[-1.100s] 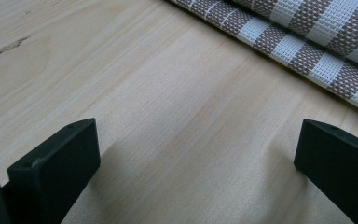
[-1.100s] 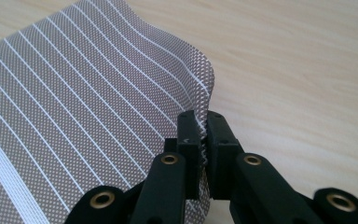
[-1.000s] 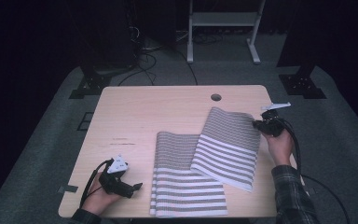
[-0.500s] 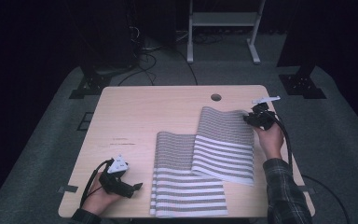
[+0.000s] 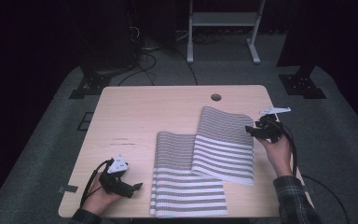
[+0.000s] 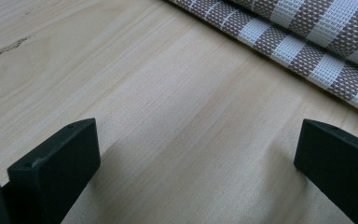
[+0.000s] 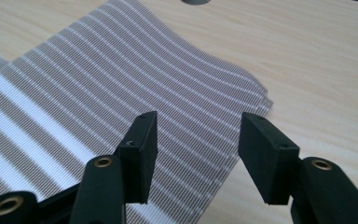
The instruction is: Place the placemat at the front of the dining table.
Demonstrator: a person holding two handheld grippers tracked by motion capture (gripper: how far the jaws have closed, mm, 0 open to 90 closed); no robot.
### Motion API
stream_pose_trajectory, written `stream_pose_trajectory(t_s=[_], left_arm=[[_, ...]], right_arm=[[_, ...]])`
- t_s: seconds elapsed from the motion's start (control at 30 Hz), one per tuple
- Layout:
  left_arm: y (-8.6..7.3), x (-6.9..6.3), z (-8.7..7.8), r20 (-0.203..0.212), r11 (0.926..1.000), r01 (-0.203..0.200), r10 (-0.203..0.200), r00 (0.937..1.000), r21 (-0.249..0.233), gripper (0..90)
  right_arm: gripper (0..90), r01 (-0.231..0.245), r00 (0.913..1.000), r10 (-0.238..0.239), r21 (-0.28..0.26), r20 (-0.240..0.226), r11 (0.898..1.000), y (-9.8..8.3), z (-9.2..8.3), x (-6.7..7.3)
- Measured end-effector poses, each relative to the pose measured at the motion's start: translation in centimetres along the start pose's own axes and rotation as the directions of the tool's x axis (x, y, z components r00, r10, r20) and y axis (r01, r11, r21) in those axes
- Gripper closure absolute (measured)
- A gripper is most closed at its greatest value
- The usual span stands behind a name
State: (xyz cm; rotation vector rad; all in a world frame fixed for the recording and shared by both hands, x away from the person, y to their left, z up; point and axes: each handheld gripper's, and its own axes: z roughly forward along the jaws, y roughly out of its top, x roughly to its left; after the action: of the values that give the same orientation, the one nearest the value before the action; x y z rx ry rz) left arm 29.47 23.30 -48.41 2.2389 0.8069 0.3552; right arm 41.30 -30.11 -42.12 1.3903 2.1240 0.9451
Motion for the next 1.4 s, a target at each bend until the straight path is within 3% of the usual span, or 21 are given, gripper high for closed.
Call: stream_pose_trajectory(t_s=[0.3,0.47,0.67,0.87,1.27,1.4], left_arm=[[0.0,0.0,0.0,0.000,1.0000,0.000,0.000,1.0000,0.000,0.0],[0.0,0.0,0.0,0.000,1.0000,0.000,0.000,1.0000,0.000,0.0],[0.0,0.0,0.0,0.000,1.0000,0.001,-0.001,1.0000,-0.003,0.0],[0.0,0.0,0.0,0.000,1.0000,0.000,0.000,1.0000,-0.003,0.0],[-0.1,0.0,0.0,0.001,1.0000,0.000,0.000,1.0000,-0.003,0.0],[-0.1,0.0,0.0,0.001,1.0000,-0.001,0.001,1.0000,-0.003,0.0]], right_arm=[[44.0,0.020,0.9996,-0.020,-0.009,-0.021,1.000,-1.7,-2.6,1.5],[43.9,0.009,0.9990,-0.009,-0.014,-0.043,1.000,-3.4,-3.9,2.6],[43.7,0.040,0.9985,-0.040,0.005,-0.037,0.999,-5.5,-4.9,4.0],[43.0,0.025,0.9983,-0.025,0.010,-0.053,1.000,-7.6,-6.0,4.9],[42.7,0.053,0.9962,-0.048,0.065,-0.073,0.996,-11.2,-7.0,7.2],[47.6,0.051,0.9944,-0.042,0.092,-0.097,0.994,-12.0,-6.6,7.5]])
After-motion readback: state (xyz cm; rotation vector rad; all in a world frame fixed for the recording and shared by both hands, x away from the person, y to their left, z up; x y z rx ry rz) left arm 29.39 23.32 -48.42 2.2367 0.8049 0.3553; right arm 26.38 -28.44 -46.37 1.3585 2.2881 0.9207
